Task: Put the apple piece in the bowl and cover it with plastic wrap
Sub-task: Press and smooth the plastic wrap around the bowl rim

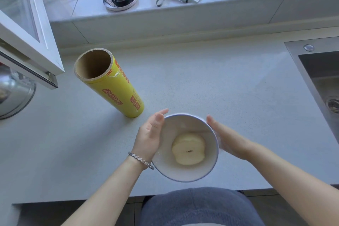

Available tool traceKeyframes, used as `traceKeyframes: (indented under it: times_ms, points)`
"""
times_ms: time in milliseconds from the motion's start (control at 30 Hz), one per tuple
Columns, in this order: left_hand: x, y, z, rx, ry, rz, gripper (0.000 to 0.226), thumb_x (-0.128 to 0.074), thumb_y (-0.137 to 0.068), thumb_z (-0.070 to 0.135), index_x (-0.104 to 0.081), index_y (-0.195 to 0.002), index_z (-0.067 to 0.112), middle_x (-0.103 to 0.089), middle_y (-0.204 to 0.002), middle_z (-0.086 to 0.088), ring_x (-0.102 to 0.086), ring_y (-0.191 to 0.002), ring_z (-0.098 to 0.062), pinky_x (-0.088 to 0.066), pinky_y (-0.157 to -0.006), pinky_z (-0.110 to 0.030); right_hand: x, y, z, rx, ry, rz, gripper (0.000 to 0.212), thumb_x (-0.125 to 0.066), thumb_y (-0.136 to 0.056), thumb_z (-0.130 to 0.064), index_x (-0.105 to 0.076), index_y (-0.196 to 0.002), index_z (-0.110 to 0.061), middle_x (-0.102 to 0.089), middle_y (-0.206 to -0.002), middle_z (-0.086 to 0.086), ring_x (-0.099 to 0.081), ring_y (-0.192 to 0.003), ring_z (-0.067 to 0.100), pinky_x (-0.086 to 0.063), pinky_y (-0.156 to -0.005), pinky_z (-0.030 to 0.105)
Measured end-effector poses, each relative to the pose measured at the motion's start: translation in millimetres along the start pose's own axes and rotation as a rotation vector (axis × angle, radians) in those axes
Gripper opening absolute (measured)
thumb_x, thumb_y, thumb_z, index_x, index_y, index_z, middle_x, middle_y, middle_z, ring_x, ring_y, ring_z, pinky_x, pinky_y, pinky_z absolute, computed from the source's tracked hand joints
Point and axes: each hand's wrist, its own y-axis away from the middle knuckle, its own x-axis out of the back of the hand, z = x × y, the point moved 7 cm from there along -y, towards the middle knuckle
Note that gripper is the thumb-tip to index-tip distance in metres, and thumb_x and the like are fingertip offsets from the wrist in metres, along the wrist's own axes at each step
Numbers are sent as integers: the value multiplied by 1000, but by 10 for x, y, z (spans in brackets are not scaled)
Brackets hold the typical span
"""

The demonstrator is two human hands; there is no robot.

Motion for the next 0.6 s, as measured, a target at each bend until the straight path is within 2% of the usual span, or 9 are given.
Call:
traceKeyframes:
  times_ms: [100, 133, 200, 267, 333, 367, 467, 533, 600]
  points:
    - [20, 30, -31, 49, 147, 53, 38, -39, -80, 55, -64, -99, 32, -67, -108, 3, -61, -102, -15, -47, -94, -36, 57, 41, 65, 65, -190, 15, 70, -64, -55, -72, -60, -109, -26, -71, -104, -5, -67, -95, 11, -56, -81, 26]
    - [5, 38, -66, 74, 183, 40, 43, -37, -79, 54, -64, -103, 31, -66, -113, -1, -61, -105, -17, -46, -95, -38, 102, 31, 66, 93, -165, 69, 67, -67, -56, -67, -62, -105, -23, -72, -97, -5, -68, -91, 11, -56, -79, 25]
    - [-36, 38, -88, 94, 173, -6, 39, -40, -86, 54, -63, -107, 31, -64, -120, -5, -60, -108, -18, -47, -94, -38, 168, 8, 48, 120, -90, 162, 43, -63, -72, -54, -64, -97, -19, -72, -85, -4, -67, -78, 9, -54, -69, 20]
    - [-33, -1, -97, 158, 109, -46, 28, -42, -82, 49, -68, -87, 38, -65, -100, -6, -60, -87, -18, -48, -74, -31, 191, 13, 29, 109, -74, 200, 31, -58, -77, -45, -65, -91, -18, -70, -82, -1, -66, -73, 10, -53, -63, 19]
    - [-47, -52, -92, 245, 13, -114, 25, -44, -71, 50, -65, -70, 36, -55, -70, -8, -50, -61, -20, -39, -52, -25, 190, 25, 36, 108, -40, 199, 30, -52, -75, -42, -67, -87, -18, -70, -78, -2, -66, -70, 10, -53, -61, 19]
    - [-66, -81, -84, 252, -35, -153, 25, -46, -71, 52, -63, -69, 34, -54, -65, -6, -49, -57, -20, -39, -52, -25, 160, 33, 25, 106, -34, 185, 29, -51, -75, -41, -67, -86, -19, -71, -75, -5, -66, -70, 9, -52, -60, 18]
    - [-117, -111, -78, 236, -108, -170, 37, -48, -85, 52, -67, -77, 21, -64, -73, -2, -58, -69, -17, -47, -69, -28, 90, 13, 23, 99, -21, 150, 22, -54, -79, -38, -64, -87, -20, -67, -73, -6, -64, -64, 7, -49, -55, 17]
    - [-115, -96, -92, 217, -101, -112, 46, -42, -85, 49, -63, -76, 9, -56, -67, -4, -51, -62, -16, -43, -57, -21, 81, 9, -22, 77, -35, 162, 16, -56, -87, -35, -64, -89, -22, -66, -72, -7, -62, -61, 5, -48, -52, 15]
    - [-110, -60, -101, 200, -62, -76, 53, -46, -75, 58, -58, -69, 6, -48, -60, -6, -43, -56, -15, -35, -50, -23, 116, -6, -97, 73, -33, 187, 27, -51, -85, -39, -67, -92, -17, -65, -71, -6, -60, -62, 7, -46, -54, 15]
